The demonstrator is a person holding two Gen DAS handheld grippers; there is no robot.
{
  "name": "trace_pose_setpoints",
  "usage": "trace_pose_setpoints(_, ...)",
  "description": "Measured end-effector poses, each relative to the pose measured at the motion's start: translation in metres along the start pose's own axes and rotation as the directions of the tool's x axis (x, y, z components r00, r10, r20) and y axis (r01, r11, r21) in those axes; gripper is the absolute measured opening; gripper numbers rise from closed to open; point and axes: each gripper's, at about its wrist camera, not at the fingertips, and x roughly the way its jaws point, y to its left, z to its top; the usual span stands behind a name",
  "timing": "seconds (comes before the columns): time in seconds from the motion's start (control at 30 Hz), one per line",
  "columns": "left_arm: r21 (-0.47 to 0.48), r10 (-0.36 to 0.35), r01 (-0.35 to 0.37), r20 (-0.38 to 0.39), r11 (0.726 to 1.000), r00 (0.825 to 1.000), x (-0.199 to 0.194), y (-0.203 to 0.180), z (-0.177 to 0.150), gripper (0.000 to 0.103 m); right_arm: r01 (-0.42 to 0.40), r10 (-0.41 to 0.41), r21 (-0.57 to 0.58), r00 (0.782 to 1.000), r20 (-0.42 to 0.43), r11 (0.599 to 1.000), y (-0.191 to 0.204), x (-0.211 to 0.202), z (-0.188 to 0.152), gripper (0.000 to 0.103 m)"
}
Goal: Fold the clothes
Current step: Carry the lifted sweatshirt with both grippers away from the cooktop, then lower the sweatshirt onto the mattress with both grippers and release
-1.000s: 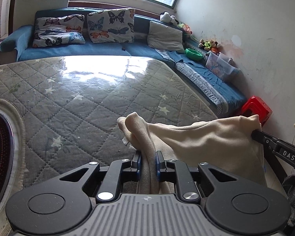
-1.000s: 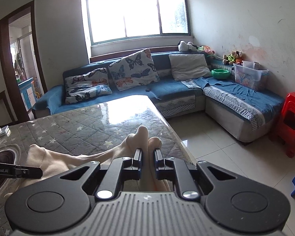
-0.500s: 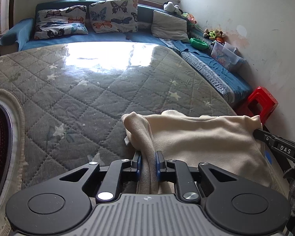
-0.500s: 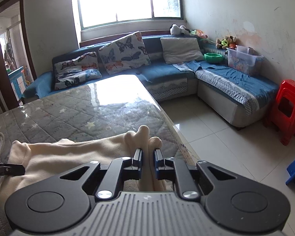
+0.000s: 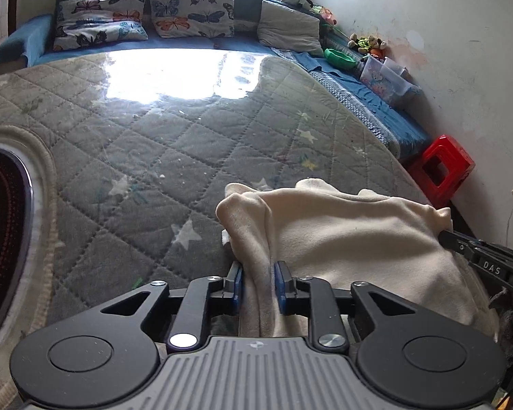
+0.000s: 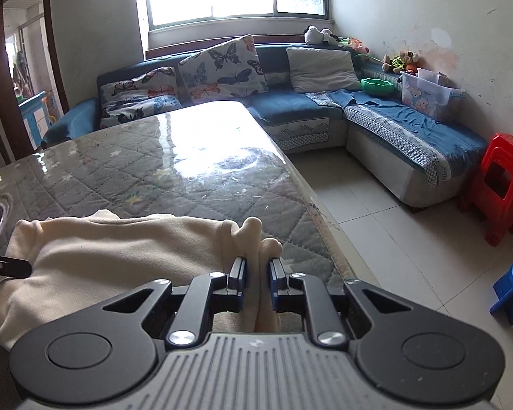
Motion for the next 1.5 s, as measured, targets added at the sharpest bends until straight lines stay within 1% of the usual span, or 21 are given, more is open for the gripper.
trace_pose_setpoints(0.07, 0.008, 0.017, -0.017, 0.014, 1.0, 1.0, -0.004, -0.001, 0.003, 0.029, 0.02, -0.02, 0.01, 1.0, 0.015, 1.0, -0.001, -0.001, 0.005, 0.014)
trace_pose_setpoints(0.13, 0.03, 0.046, -0.047, 0.041, 0.998, 0.998, -0.008, -0.004, 0.006, 0.03, 0.031, -0.031, 0.019, 0.999, 0.037, 0.999, -0.002, -0.004, 0.01, 0.015)
trace_pose_setpoints(0.2, 0.046, 0.063, -0.066, 0.066, 0.997, 0.996, -0.011, -0.007, 0.012, 0.031, 0.011, -0.012, 0.013, 0.998, 0.057, 1.0, 0.002, -0.008, 0.016, 0.015)
trace_pose_setpoints(0.37, 0.067, 0.038, -0.044, 0.084, 0.997, 0.996, -0.006, -0.017, 0.024, 0.031, -0.056, 0.059, -0.043, 0.997, 0.056, 0.997, 0.03, 0.005, 0.025, 0.015)
trace_pose_setpoints(0.53, 0.112, 0.0, -0.009, 0.077, 0.994, 0.997, 0.007, -0.032, 0.028, 0.031, -0.104, 0.106, -0.063, 0.994, 0.016, 0.993, 0.054, 0.032, 0.027, 0.017)
trace_pose_setpoints(0.63, 0.131, -0.014, 0.004, 0.073, 0.991, 0.997, 0.016, -0.039, 0.031, 0.031, -0.104, 0.104, -0.068, 0.995, -0.007, 0.992, 0.061, 0.048, 0.025, 0.018)
trace_pose_setpoints(0.73, 0.135, -0.016, 0.008, 0.061, 0.991, 0.998, 0.026, -0.042, 0.032, 0.031, -0.103, 0.103, -0.054, 0.995, -0.006, 0.993, 0.061, 0.054, 0.023, 0.021)
trace_pose_setpoints(0.9, 0.134, -0.009, 0.003, 0.039, 0.991, 0.999, 0.039, -0.041, 0.032, 0.031, -0.093, 0.093, -0.065, 0.996, 0.0, 0.994, 0.06, 0.052, 0.024, 0.025)
trace_pose_setpoints(0.97, 0.135, -0.009, 0.004, 0.037, 0.991, 0.999, 0.041, -0.04, 0.031, 0.031, -0.09, 0.092, -0.072, 0.996, 0.017, 0.993, 0.061, 0.045, 0.025, 0.026)
trace_pose_setpoints(1.1, 0.14, -0.009, 0.003, 0.038, 0.99, 0.999, 0.042, -0.04, 0.032, 0.031, -0.117, 0.12, -0.075, 0.992, 0.029, 0.99, 0.065, 0.039, 0.027, 0.029)
trace_pose_setpoints(1.17, 0.137, -0.009, 0.004, 0.038, 0.991, 0.999, 0.042, -0.039, 0.033, 0.031, -0.117, 0.12, -0.093, 0.993, 0.021, 0.989, 0.071, 0.044, 0.026, 0.03)
trace_pose_setpoints(1.23, 0.138, -0.008, 0.003, 0.038, 0.99, 0.999, 0.043, -0.039, 0.033, 0.031, -0.11, 0.112, -0.106, 0.994, 0.011, 0.988, 0.075, 0.05, 0.025, 0.034)
trace_pose_setpoints(1.33, 0.14, -0.006, 0.0, 0.039, 0.99, 0.999, 0.043, -0.039, 0.033, 0.031, -0.106, 0.107, -0.111, 0.994, 0.006, 0.988, 0.076, 0.053, 0.027, 0.035)
trace_pose_setpoints(1.4, 0.141, -0.005, -0.001, 0.039, 0.99, 0.999, 0.042, -0.04, 0.034, 0.031, -0.104, 0.106, -0.112, 0.994, 0.01, 0.988, 0.076, 0.049, 0.029, 0.035)
trace_pose_setpoints(1.5, 0.142, -0.006, 0.0, 0.04, 0.99, 0.999, 0.042, -0.039, 0.033, 0.031, -0.118, 0.124, -0.121, 0.992, 0.039, 0.986, 0.077, 0.034, 0.029, 0.035)
